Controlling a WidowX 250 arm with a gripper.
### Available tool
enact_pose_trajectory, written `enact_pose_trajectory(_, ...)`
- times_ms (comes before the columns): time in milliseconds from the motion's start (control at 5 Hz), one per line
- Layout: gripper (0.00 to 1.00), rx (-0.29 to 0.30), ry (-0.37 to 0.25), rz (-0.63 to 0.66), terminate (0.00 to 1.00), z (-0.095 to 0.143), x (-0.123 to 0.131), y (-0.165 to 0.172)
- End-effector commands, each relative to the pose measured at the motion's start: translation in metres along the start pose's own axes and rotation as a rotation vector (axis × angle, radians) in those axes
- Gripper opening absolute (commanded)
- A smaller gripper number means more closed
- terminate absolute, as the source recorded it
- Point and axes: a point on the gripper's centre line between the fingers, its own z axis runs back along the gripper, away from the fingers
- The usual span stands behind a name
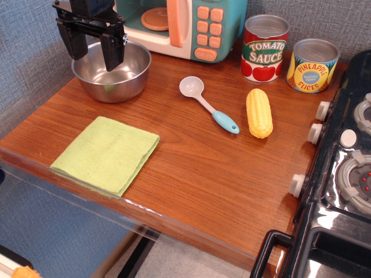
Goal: PLACE CORN ON THE GREEN CLOTH
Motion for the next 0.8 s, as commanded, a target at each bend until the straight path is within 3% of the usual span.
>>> enact_pose_trajectory(0,1.0,0.0,0.0,0.0,0.0,0.0,0.0,0.0)
enact_pose_trajectory(200,1.0,-0.068,-0.017,-0.105,0.0,-0.002,0.009,-0.039)
enact_pose_trajectory(600,1.0,-0.066,-0.037,-0.223,0.0,-0.019,0.042,-0.119)
